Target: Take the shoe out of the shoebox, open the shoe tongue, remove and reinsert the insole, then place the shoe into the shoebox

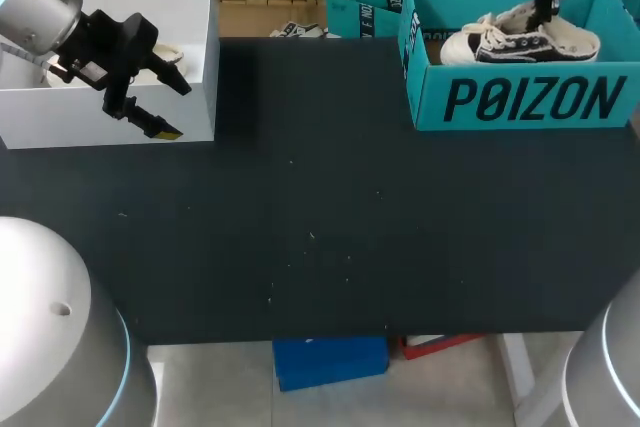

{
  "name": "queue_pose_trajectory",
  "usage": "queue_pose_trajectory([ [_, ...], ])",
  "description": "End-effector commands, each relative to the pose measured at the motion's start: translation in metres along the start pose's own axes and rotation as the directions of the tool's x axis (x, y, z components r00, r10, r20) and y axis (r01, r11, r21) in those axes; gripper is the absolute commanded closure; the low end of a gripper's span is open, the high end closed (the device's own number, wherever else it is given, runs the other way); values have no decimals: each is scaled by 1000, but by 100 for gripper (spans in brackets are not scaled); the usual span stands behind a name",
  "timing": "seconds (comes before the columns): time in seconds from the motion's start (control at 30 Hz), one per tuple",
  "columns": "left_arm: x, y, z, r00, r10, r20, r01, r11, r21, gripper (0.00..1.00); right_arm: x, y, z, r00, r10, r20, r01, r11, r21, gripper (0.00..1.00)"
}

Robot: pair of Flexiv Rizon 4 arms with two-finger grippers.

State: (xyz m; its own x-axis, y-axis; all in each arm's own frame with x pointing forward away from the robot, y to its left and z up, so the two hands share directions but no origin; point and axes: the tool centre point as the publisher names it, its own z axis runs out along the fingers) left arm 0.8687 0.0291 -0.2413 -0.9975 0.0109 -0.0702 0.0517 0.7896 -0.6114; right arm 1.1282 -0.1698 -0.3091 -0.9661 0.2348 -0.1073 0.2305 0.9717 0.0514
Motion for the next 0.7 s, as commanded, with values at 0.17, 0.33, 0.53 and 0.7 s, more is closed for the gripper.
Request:
queue_pose_trajectory([
  [0.17,1,1,1,1000,2,5,-2,1000,0,0,-3,2,26,1000,-12,-26,11,999,-30,100],
  [0.33,1,1,1,1000,2,5,-2,1000,0,0,-3,2,38,999,-22,-42,21,999,-39,100],
  [0.53,1,1,1,1000,2,5,-2,1000,0,0,-2,-2,52,998,-26,-62,24,999,-38,100],
  [0.7,1,1,1,1000,2,5,-2,1000,0,0,-2,-1,65,997,-26,-74,23,999,-41,100],
])
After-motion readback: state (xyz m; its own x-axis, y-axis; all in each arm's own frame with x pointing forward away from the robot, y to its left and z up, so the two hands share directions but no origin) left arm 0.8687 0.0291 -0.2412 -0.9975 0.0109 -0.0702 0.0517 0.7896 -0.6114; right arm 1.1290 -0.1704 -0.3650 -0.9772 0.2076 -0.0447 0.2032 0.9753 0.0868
